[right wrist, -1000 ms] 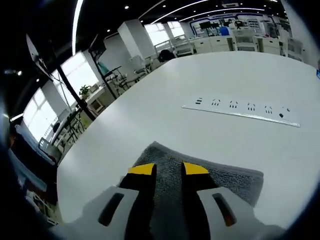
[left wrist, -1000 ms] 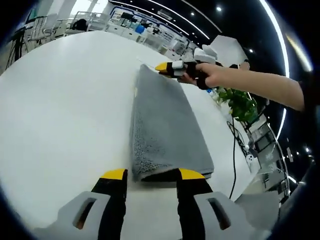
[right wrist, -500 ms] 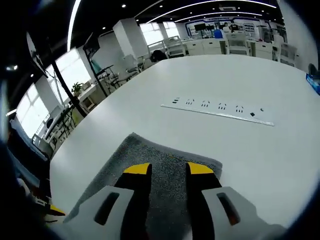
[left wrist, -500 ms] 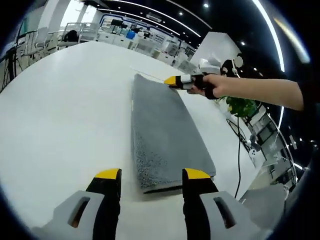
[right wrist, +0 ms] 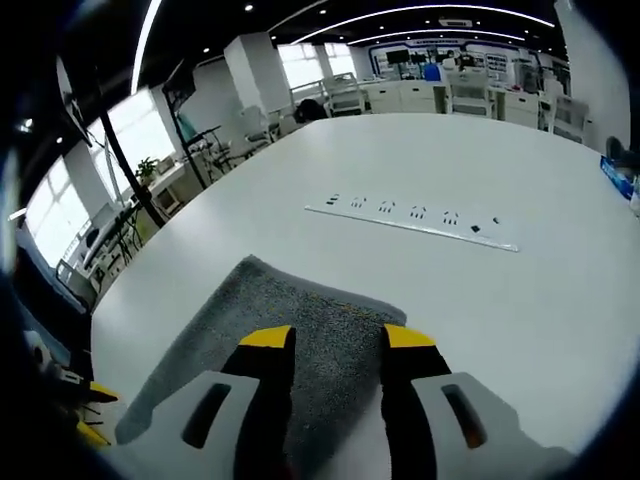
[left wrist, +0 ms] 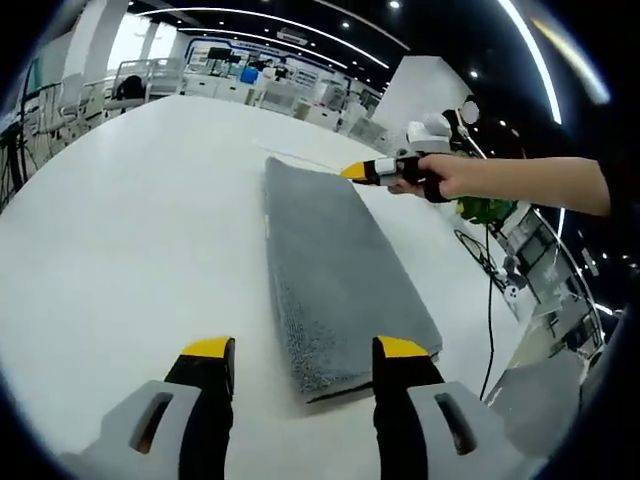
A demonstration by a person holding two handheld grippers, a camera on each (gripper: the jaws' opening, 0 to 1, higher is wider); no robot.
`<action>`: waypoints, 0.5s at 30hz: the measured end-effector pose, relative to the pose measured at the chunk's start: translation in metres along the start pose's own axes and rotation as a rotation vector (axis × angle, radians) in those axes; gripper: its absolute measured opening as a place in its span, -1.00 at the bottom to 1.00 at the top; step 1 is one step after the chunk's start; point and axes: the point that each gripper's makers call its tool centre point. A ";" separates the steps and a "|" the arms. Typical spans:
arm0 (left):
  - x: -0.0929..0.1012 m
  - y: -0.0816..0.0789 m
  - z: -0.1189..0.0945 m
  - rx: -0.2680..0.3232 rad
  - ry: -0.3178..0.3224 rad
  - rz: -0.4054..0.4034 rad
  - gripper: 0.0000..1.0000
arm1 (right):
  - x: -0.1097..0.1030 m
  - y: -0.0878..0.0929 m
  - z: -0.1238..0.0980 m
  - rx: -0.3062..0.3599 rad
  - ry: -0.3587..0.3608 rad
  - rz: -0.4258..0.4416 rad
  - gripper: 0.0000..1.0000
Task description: Fold the towel on the table until its edges align and the towel forms a compact rectangular stack.
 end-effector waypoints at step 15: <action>-0.002 -0.016 0.016 0.002 0.023 0.060 0.14 | 0.008 0.017 -0.015 -0.023 0.018 0.010 -0.32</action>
Point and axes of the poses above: the point that each gripper's makers call its tool centre point, and the gripper's own axes: z roughly forward along the fingers, x roughly to its right, y roughly out of its underside, and after that the axes turned 9 degrees about -y, right-handed
